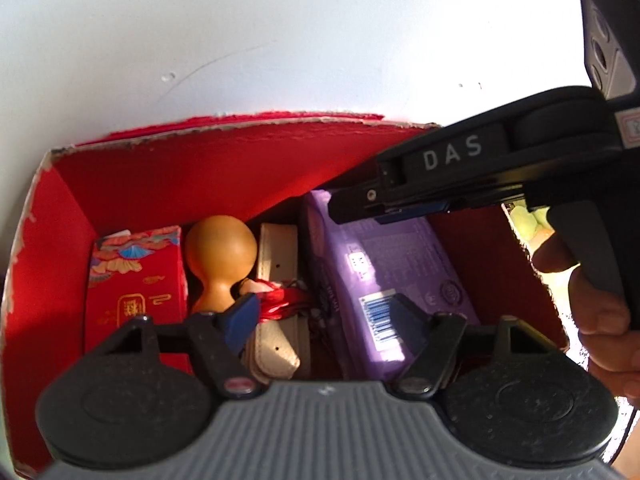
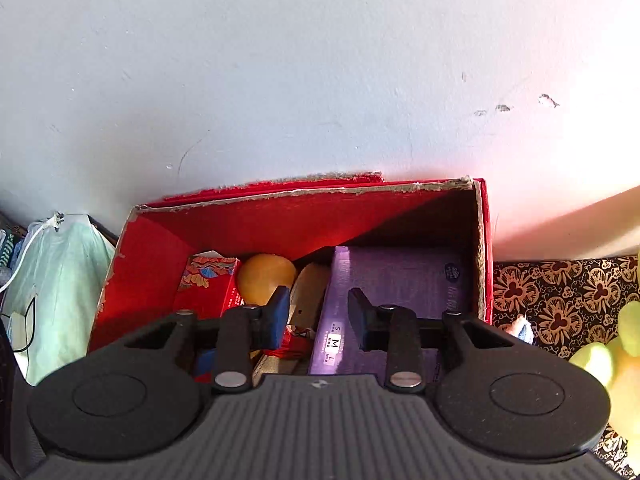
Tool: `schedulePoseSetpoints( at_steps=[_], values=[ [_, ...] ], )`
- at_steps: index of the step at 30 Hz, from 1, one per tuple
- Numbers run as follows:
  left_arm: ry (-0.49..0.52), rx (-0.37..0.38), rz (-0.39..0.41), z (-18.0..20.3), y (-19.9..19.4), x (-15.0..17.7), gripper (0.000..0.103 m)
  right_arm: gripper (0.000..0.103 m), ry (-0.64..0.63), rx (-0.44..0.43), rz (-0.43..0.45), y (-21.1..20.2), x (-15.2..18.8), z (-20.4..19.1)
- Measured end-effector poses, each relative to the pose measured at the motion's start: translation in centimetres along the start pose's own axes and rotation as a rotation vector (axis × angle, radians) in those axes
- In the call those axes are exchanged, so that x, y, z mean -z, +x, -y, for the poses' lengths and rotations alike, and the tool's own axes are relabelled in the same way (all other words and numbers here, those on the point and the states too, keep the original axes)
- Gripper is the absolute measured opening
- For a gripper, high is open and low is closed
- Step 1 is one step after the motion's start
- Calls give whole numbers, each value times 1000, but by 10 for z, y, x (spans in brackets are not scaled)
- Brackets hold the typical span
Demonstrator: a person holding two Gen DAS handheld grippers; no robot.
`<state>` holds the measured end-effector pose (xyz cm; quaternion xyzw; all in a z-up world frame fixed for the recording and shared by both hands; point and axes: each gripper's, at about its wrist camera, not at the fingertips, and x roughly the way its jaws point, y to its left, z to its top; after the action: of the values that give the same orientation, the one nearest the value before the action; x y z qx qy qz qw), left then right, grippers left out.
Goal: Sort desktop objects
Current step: 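Withdraw the right gripper from the box toward the table, then close the right gripper on the green-and-white plush doll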
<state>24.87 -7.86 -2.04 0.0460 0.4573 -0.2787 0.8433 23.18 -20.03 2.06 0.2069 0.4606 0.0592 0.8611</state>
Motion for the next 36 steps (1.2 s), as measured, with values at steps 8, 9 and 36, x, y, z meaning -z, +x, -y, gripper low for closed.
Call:
schedulePoseSetpoints(
  at_steps=[8,9,36],
  values=[
    [15,-76,4,14,1,5,57,52,75,-61,207,-68,12,17],
    [18,-95,23,14,-6,7,54,52,88,-75,228,-74,16,19],
    [-76,-310,354,-32,-154,173,78,60,-49,-242,160,-33,182,-55]
  ],
)
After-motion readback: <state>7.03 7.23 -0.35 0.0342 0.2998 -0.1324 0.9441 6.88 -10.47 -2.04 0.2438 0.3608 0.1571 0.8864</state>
